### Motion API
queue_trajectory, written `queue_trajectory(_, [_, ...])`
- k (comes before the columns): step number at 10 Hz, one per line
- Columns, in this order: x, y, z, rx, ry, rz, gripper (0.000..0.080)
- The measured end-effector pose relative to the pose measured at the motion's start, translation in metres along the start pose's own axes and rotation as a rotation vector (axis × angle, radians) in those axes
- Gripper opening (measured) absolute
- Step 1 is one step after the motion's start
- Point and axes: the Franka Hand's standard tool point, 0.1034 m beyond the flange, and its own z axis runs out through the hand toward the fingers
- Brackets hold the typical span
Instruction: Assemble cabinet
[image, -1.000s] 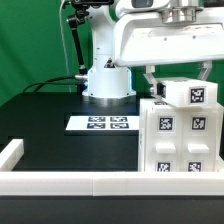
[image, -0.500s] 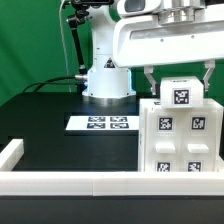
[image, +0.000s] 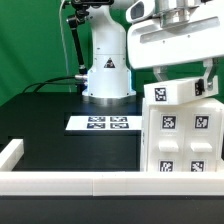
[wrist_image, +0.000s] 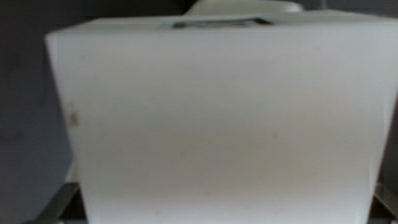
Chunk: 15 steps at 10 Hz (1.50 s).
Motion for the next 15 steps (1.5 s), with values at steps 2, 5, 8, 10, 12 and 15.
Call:
queue_trajectory(2, [0.0007, -0.0001, 0.0007, 0.005, -0.007, 0.166, 0.0560])
queue_trajectory(5, [0.0002, -0.0009, 0.0010, 0.014, -0.017, 0.368, 0.0560])
queue_trajectory(8, [0.0010, 0.0002, 0.0017, 0.022, -0.044, 0.637, 0.0560])
queue_trajectory(10, [0.0017, 0.0010, 0.0019, 0.024, -0.061, 0.780, 0.0560])
queue_trajectory(12, [0.0018, 0.0016, 0.0029, 0.025, -0.076, 0.904, 0.0560])
queue_trajectory(15, [0.0006, 0.0013, 0.0036, 0.026, -0.086, 0.962, 0.0569])
